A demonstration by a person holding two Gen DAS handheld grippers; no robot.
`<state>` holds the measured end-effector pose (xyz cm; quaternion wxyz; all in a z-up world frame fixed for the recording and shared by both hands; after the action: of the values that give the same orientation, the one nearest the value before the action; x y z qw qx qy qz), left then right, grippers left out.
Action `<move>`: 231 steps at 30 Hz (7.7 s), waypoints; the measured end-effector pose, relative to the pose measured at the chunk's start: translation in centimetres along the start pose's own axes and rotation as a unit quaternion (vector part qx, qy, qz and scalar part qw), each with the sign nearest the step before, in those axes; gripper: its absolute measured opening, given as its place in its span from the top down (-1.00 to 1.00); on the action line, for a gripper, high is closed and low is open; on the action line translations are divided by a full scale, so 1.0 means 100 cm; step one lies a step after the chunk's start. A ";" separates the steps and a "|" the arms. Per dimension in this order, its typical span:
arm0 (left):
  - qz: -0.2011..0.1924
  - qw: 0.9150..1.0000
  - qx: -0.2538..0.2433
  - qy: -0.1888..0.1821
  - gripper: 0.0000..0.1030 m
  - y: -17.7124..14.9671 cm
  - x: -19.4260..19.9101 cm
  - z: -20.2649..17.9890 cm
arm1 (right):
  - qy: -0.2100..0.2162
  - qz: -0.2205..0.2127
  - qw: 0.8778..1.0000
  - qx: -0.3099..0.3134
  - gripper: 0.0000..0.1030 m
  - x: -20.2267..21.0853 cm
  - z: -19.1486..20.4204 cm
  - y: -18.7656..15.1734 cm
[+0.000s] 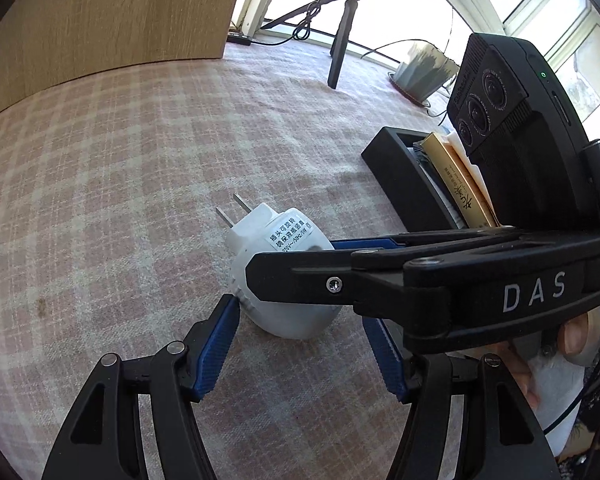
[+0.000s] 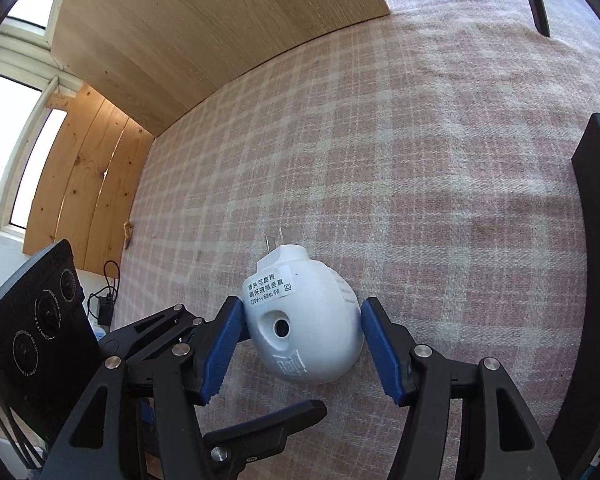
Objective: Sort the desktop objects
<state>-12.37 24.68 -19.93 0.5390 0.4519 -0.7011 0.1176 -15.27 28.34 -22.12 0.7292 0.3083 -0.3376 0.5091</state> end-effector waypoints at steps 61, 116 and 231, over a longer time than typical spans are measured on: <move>-0.056 0.996 -0.018 0.070 -0.39 0.010 0.091 0.000 | 0.029 -0.061 0.996 -0.064 0.19 0.106 -0.048 -0.015; -0.083 0.995 0.047 0.007 -0.39 0.062 0.058 0.084 | 0.043 0.058 0.997 -0.021 0.04 -0.013 0.033 0.078; 0.025 0.978 -0.205 0.008 -0.40 -0.031 -0.014 -0.281 | -0.124 -0.149 0.968 -0.160 0.19 0.305 -0.210 -0.209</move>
<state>8.19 41.97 -11.18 0.6229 0.3134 -0.7167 -0.0116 16.09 55.26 -11.94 0.7890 0.2954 -0.4530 0.2917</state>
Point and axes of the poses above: each gripper's, at about its wrist camera, not at the fingertips, and x roughly against the way its jaws point, z to its left, y to its top, the point moved 10 cm from there along -x, roughly the way its jaws point, and after that the axes turned 8 degrees about z, right-handed, at the moved point
